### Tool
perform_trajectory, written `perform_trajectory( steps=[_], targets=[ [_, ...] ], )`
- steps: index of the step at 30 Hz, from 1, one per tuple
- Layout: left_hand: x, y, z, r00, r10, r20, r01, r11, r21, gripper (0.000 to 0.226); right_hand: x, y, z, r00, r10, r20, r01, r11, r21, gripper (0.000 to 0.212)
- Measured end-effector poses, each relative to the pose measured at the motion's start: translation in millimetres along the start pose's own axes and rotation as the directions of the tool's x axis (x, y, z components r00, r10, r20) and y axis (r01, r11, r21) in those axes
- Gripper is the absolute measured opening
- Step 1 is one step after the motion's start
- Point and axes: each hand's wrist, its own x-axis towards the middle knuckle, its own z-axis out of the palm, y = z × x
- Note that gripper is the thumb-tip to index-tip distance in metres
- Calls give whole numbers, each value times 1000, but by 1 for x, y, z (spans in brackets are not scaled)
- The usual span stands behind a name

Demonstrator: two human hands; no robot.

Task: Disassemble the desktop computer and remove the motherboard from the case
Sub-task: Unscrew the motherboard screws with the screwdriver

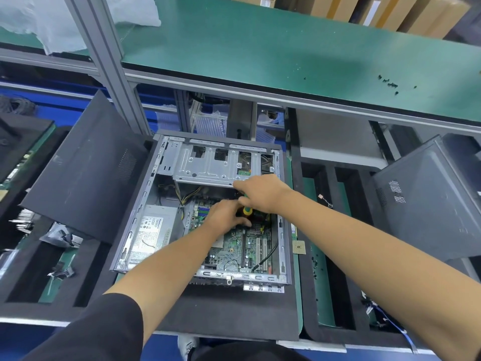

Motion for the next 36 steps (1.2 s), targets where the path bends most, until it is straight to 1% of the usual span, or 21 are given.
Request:
perform_trajectory(
  steps=[4,8,11,14,16,19,20,23,25,27,29,31,34,36],
  targets=[
    [0,-8,-5,1000,12,23,-10,996,-86,37,1,3,-3,999,-22,29,16,984,178,9],
    [-2,-10,-6,999,42,33,-37,991,-125,19,2,2,0,998,-4,67,-15,960,281,20],
    [-4,-9,-7,998,41,47,-35,993,-115,14,4,4,1,997,-29,76,7,963,271,25],
    [-4,-7,-8,998,34,53,-30,996,-81,14,4,4,2,996,-82,30,73,975,211,27],
    [-3,-5,-9,999,27,43,-24,997,-73,20,3,4,3,996,-90,-6,89,980,180,24],
    [-3,-3,-8,1000,14,8,-14,998,-57,41,3,5,5,996,-79,-45,86,981,176,20],
    [-3,-2,-7,1000,12,-10,-12,999,-47,45,3,5,5,995,-84,-54,91,983,159,19],
    [-3,1,-4,999,10,-36,-12,999,-40,45,2,5,6,993,-102,-66,105,993,51,23],
    [-4,2,-4,1000,-3,-30,2,999,-36,46,2,4,7,992,-109,-64,106,993,-46,29],
    [-4,3,-4,1000,-1,-18,0,1000,-26,48,2,3,7,992,-103,-67,96,990,-101,29],
    [-4,3,-5,1000,11,-7,-11,999,-38,48,2,3,6,994,-99,-51,95,993,-73,19],
    [-4,1,-7,1000,9,18,-8,997,-72,47,2,4,5,994,-102,-35,103,995,13,8],
    [-3,-3,-9,999,11,50,-7,997,-82,44,2,6,4,995,-88,-54,95,985,144,19],
    [-3,-4,-9,998,40,55,-36,997,-67,49,2,7,5,993,-108,-47,114,979,168,29]
  ],
)
